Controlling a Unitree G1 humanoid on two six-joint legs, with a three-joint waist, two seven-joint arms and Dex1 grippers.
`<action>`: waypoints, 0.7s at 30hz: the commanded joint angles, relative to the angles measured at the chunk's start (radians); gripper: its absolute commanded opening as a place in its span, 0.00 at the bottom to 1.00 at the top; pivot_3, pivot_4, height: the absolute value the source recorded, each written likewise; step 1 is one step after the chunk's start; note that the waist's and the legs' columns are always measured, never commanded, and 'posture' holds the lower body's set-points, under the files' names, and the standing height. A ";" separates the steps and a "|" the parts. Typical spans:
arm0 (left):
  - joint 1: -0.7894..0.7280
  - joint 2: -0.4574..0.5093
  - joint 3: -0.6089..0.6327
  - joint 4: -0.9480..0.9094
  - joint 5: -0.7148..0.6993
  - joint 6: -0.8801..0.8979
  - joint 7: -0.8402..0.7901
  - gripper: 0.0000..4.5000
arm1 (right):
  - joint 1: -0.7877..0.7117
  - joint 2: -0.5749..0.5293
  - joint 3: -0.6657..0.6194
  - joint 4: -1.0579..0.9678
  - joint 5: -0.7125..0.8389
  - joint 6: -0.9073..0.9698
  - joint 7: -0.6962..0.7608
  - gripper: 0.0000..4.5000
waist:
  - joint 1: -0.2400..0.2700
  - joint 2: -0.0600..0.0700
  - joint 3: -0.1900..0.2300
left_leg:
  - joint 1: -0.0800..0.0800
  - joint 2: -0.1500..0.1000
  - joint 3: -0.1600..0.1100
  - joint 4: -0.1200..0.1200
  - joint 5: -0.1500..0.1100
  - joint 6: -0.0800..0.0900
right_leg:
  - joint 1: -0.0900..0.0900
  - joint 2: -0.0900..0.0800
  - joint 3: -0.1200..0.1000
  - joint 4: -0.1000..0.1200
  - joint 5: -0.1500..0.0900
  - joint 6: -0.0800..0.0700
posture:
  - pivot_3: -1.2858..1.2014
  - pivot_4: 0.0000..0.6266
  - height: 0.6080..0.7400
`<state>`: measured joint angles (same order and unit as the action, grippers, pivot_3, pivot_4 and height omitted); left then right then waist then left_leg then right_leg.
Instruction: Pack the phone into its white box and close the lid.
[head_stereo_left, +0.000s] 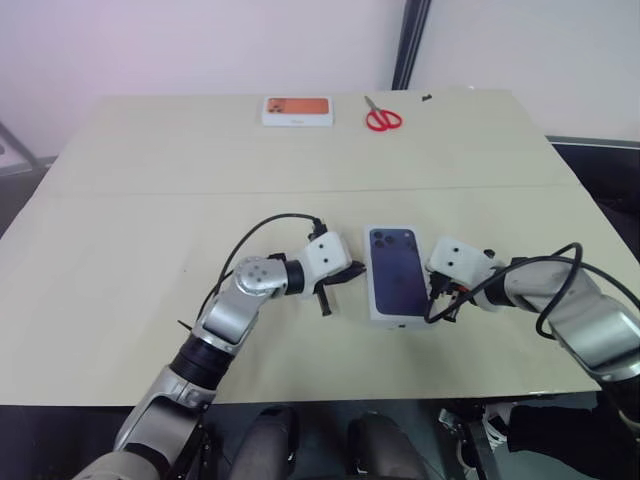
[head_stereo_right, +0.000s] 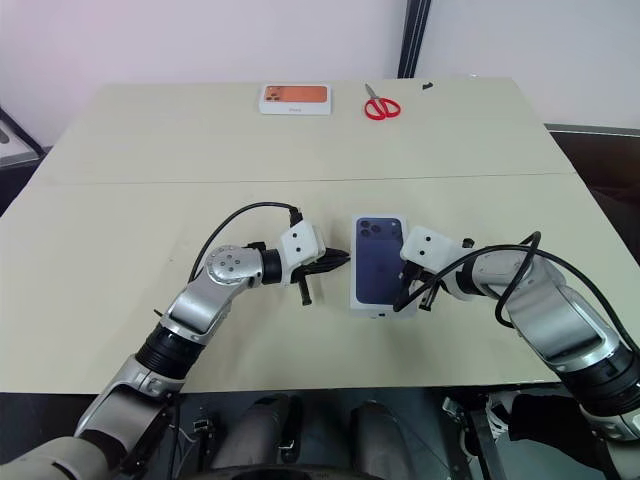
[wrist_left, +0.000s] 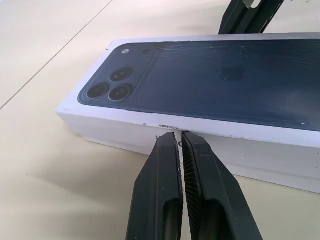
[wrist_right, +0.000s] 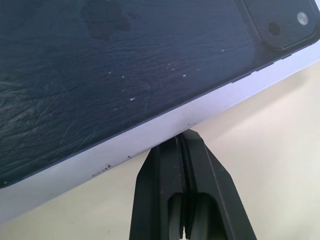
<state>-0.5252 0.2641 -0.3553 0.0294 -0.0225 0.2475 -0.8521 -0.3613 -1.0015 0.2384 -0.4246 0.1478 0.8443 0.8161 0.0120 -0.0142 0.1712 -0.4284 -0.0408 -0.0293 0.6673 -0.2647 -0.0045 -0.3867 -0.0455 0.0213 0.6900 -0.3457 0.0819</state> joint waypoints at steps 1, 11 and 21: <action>-0.004 -0.003 -0.018 -0.050 -0.007 -0.026 -0.014 0.05 | -0.003 -0.005 -0.036 -0.026 0.002 -0.015 0.015 0.01 | 0.000 0.000 0.000 | 0.000 0.000 0.000 0.000 0.000 0.000 | 0.000 0.000 0.000 0.000 0.000 0.000 | 0.52 0.24 1.00; 0.004 0.011 -0.018 -0.052 -0.001 -0.026 0.000 0.05 | 0.008 -0.070 -0.085 -0.015 -0.011 -0.063 0.065 0.01 | 0.000 0.000 0.000 | 0.000 0.000 0.000 0.000 0.000 0.000 | 0.000 0.000 0.000 0.000 0.000 0.000 | 0.52 0.24 1.00; 0.024 0.007 0.044 -0.070 -0.039 -0.004 0.048 0.05 | 0.045 -0.094 -0.266 -0.042 0.106 -0.144 0.180 0.01 | 0.001 0.000 0.000 | 0.000 0.000 0.000 0.000 0.000 0.000 | 0.000 0.000 0.000 0.000 0.000 0.000 | 0.52 0.24 1.00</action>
<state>-0.5008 0.2799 -0.3548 0.0103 -0.0342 0.2496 -0.8248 -0.3188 -1.0841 0.0260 -0.4168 0.2094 0.7120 0.9687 0.0127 -0.0141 0.1711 -0.4283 -0.0409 -0.0292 0.6676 -0.2648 -0.0044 -0.3865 -0.0454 0.0213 0.6905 -0.3457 0.0819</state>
